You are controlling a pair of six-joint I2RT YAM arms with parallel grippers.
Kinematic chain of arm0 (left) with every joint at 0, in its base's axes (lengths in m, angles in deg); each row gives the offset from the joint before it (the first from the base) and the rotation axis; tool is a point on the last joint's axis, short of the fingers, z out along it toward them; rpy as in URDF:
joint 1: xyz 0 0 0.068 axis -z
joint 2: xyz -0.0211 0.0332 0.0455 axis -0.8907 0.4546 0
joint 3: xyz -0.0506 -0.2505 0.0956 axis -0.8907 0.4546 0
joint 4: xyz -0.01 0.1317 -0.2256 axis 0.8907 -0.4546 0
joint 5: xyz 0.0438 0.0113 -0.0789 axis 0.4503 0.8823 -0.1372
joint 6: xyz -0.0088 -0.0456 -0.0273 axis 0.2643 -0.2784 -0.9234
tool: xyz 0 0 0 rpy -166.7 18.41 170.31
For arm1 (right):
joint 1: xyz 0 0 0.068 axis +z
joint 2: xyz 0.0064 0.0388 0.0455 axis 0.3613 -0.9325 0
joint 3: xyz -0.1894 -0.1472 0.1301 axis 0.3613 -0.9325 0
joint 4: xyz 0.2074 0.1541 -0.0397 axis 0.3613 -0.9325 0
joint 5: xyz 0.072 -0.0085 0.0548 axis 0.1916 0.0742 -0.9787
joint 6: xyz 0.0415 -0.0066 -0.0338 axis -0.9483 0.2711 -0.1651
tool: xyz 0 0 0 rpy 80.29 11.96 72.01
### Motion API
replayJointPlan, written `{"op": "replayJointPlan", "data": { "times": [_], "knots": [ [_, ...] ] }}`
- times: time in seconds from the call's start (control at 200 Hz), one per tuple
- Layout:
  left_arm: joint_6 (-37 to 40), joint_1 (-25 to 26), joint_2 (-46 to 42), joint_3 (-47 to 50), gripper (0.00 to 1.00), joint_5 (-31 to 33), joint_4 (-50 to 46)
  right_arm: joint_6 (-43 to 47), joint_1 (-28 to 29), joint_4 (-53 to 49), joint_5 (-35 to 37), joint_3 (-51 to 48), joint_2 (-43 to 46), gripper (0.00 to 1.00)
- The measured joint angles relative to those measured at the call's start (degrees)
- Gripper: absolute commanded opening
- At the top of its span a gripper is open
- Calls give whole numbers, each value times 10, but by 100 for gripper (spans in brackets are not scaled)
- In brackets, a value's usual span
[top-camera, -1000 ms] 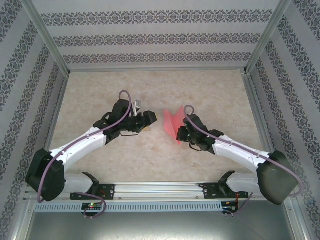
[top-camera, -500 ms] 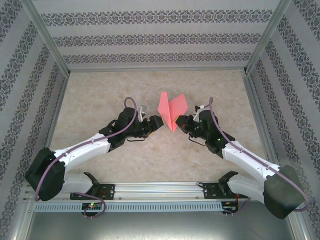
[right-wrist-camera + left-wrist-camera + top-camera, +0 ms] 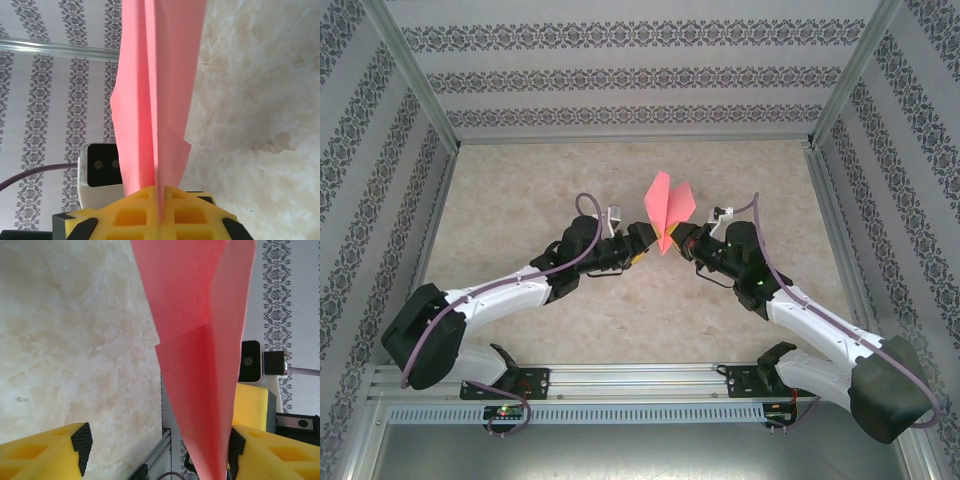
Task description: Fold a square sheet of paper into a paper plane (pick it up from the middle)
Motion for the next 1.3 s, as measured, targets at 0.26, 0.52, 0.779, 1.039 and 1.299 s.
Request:
{"op": "replayJointPlan", "data": {
  "times": [0.26, 0.52, 0.779, 1.039, 1.299],
  "knots": [
    [-26, 0, 25, -10, 56, -13, 47, -23, 0, 19, -1, 0, 0, 0],
    [-45, 0, 30, -20, 45, -15, 76, -47, 0, 60, -5, -3, -12, 0],
    [-62, -1, 41, -25, 34, -15, 96, -70, 0, 83, 2, -10, -23, 0],
    [-69, -1, 42, -27, 23, -15, 106, -75, 0, 103, 5, -19, -25, 0],
    [-68, -1, 40, -27, 21, -18, 104, -75, 2, 113, 6, -25, -25, 0]
  ]
}}
